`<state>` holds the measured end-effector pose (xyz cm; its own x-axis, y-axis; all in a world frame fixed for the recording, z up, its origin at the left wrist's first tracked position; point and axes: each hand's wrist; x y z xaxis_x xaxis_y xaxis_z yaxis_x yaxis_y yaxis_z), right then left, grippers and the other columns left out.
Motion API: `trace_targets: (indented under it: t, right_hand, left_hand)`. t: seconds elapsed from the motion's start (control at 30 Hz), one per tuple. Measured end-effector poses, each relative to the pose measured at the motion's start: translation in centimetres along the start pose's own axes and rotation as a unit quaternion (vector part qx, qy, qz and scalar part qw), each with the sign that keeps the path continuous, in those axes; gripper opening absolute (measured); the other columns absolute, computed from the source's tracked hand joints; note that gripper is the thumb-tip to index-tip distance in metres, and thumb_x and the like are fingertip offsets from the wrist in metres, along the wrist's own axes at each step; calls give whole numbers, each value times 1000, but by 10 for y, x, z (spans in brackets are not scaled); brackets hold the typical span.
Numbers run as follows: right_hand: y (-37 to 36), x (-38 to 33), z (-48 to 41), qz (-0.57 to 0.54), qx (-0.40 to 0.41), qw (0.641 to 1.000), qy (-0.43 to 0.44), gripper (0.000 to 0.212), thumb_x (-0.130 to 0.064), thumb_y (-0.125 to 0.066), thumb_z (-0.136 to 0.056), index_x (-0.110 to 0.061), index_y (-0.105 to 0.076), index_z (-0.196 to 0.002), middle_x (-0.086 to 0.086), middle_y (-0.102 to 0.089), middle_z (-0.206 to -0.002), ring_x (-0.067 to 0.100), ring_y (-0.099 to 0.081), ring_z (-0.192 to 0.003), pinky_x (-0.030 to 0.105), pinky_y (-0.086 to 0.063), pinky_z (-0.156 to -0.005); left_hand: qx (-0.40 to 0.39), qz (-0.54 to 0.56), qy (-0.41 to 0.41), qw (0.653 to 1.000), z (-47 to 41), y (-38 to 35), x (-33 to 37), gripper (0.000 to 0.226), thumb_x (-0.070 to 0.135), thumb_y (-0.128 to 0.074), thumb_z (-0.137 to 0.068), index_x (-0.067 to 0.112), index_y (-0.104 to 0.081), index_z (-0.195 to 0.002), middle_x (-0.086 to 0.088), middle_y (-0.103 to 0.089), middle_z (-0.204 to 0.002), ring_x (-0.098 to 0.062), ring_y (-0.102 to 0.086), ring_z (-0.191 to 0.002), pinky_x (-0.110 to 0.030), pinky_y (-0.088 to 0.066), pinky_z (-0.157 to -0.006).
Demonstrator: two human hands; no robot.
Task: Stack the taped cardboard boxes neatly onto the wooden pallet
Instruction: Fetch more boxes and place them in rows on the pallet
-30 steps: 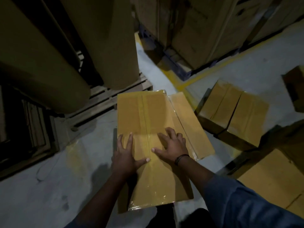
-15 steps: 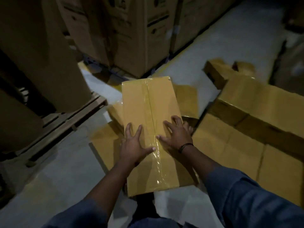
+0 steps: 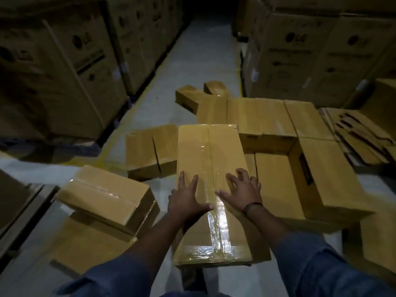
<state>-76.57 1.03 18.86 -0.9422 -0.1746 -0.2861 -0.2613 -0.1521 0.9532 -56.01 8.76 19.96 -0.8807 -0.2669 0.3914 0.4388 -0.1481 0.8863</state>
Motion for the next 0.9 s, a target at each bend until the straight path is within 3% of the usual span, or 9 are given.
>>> trace_targets:
  t: [0.6,0.9]
  right_hand:
    - [6,139,-79,-12,-9,984,-179,82,-84,-57,-74,-42,-44,-143,0,-25,-156,37,-35,-133,50,-32,-110]
    - [8,255,-126,-36,-37,975,-218,84,-83,-58,-75,-40,-45,-145,-1,-25,-155,36,-35,-133,50,-31,-110]
  left_hand:
    - [-136,-42,-134,981,-166,-69,113,131,88,-71,-61,42,-1,-162,-3,31,-167,-51,-40,-140,-54,-41,-111]
    - [-173,-42,-144,973,-229,-137,207,129,88,-70,-62,42,-2,-162,-2,30,-168,-50,-40,-140,-54,-44,-110]
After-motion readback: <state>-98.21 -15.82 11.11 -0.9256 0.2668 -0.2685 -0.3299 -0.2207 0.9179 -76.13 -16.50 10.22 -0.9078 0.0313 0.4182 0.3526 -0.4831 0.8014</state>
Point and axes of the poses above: each hand's wrist, its own z-axis away from the middle knuckle, its own y-axis out of the back of the hand, x = y × z
